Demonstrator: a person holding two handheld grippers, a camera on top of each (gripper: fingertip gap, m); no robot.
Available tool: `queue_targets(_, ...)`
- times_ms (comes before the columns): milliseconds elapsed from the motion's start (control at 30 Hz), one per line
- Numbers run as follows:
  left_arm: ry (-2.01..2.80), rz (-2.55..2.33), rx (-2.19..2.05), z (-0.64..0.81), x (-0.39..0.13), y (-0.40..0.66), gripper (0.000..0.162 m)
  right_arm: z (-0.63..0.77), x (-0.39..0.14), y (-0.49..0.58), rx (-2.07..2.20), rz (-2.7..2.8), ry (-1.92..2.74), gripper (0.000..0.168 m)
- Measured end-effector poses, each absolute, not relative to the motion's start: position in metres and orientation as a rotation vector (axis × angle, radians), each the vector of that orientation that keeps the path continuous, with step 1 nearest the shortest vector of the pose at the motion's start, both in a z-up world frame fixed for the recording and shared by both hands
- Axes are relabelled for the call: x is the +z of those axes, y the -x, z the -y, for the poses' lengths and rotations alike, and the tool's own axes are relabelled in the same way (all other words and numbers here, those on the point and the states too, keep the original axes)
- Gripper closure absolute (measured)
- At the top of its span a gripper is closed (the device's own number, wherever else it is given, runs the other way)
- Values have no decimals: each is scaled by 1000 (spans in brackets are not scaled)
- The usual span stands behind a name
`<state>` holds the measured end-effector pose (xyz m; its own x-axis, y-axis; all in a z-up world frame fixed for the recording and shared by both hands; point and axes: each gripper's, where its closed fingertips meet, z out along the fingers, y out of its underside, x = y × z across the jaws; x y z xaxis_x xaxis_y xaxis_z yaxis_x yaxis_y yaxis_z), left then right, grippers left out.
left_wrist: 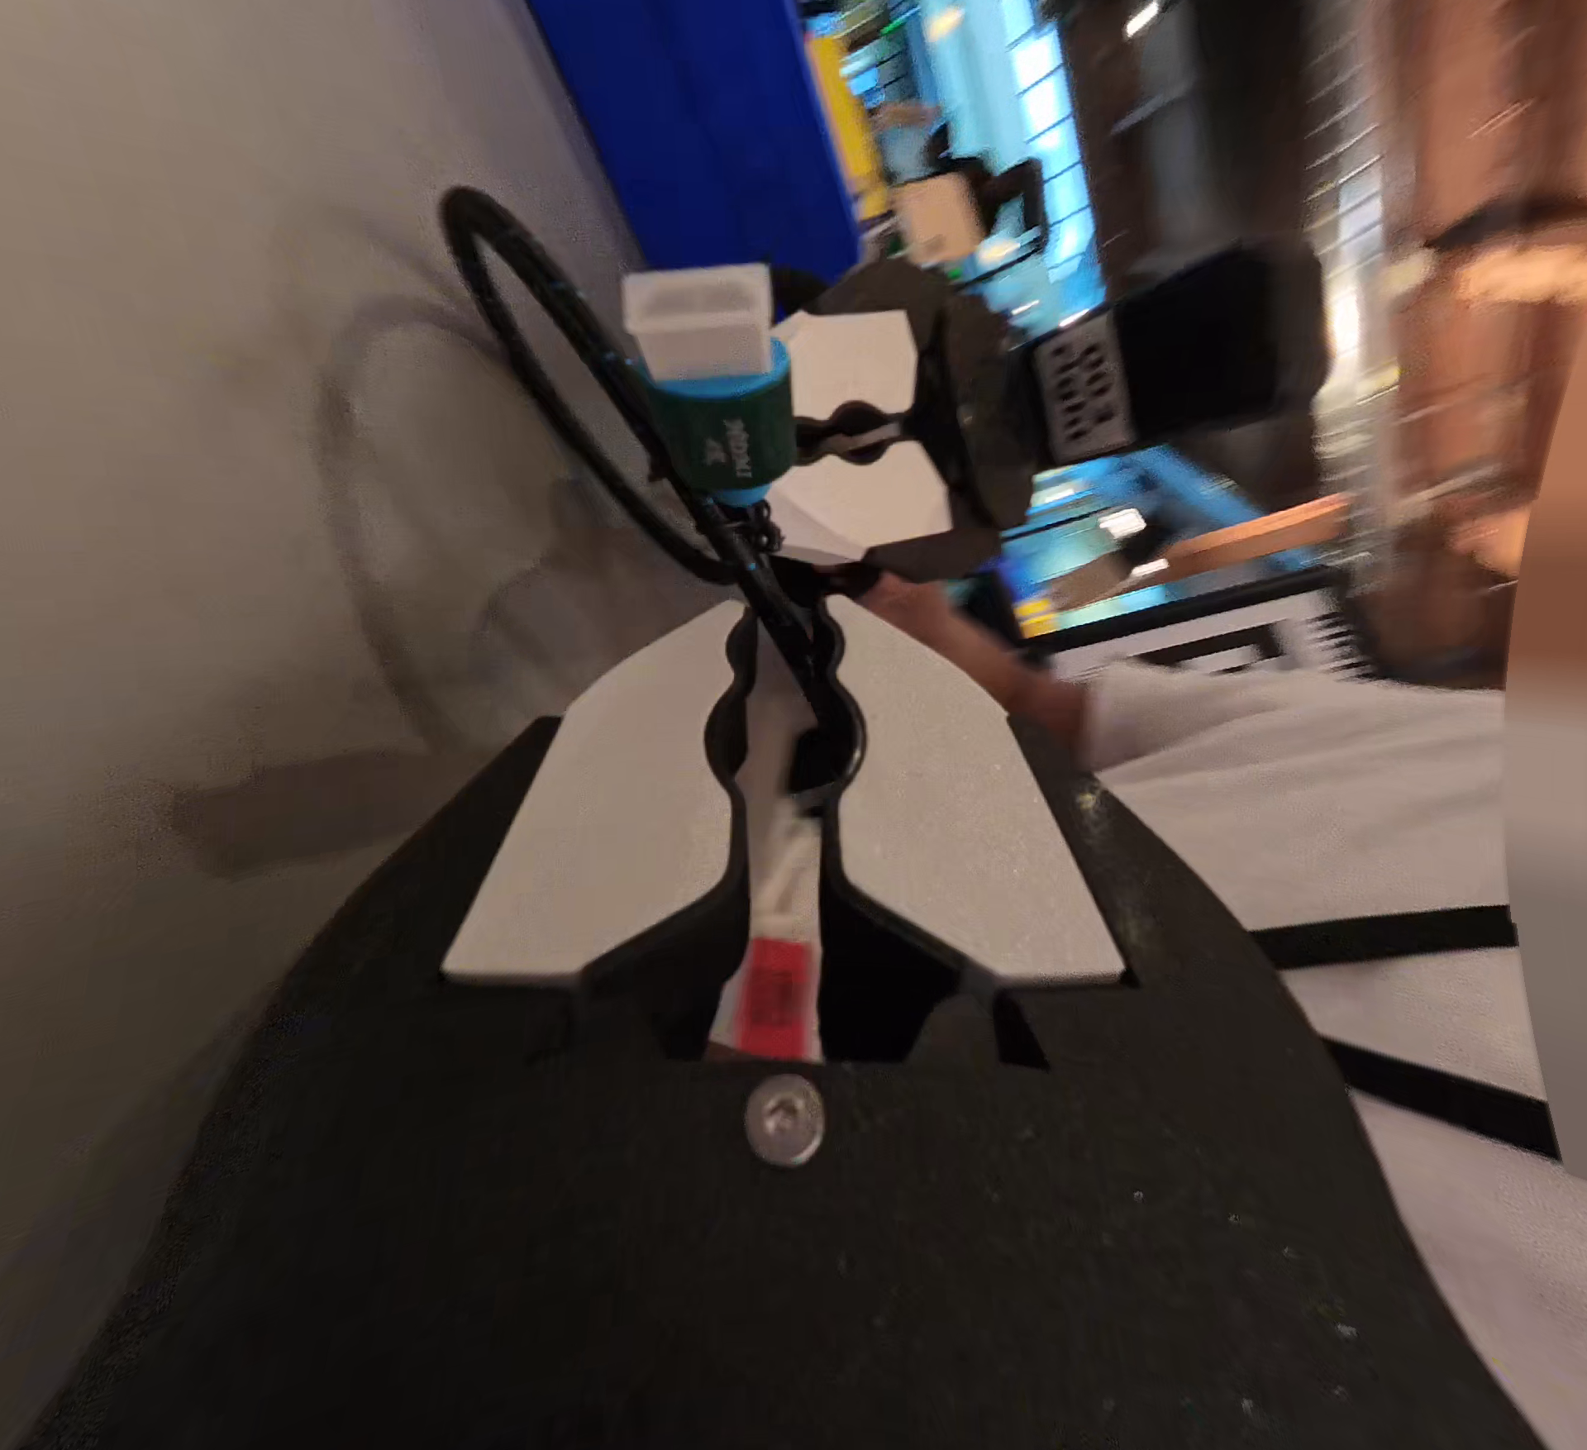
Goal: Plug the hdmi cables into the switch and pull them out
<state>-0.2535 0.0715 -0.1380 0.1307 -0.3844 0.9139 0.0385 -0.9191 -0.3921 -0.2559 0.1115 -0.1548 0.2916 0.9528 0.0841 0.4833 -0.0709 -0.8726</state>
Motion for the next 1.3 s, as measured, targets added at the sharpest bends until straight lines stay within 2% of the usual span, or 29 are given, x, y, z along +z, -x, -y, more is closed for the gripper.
queue_targets(67, 2170, -476, -1538, -77, -152, 259, 153, -108, -161, 259, 694, 1341, 1712, 168)
queue_targets(133, 2186, -538, -1422, -78, -157, 263, 155, -103, -160, 260, 732, 1358, 1706, 168)
queue_targets(300, 2161, -384, -1628, -78, -151, 261, 155, -93, -145, 257, 616, 1430, 1530, 144)
queue_targets(467, 2127, -292, -1810, -74, -142, 257, 156, -85, -141, 261, 161, 1567, 1234, 144)
queue_targets(600, 2156, -299, -1795, -73, -145, 257, 155, -85, -142, 266, 30, 1580, 1159, 148)
queue_targets(833, 2140, -391, -1802, -67, -141, 256, 153, -89, -138, 263, 215, 1519, 1302, 161)
queue_targets(1033, 2065, -376, -1790, -73, -133, 257, 154, -86, -130, 261, 715, 1372, 1534, 163)
queue_targets(1133, 2016, -362, -1727, -82, -125, 264, 135, -89, -135, 259, 758, 1361, 1590, 164)
queue_targets(1200, 2018, -425, -1641, -83, -126, 265, 129, -86, -137, 259, 781, 1378, 1596, 164)
queue_targets(1233, 2022, -446, -1595, -84, -127, 265, 129, -80, -140, 261, 810, 1408, 1594, 164)
queue_targets(1300, 2042, -474, -1507, -86, -132, 267, 141, -76, -142, 264, 810, 1432, 1586, 165)
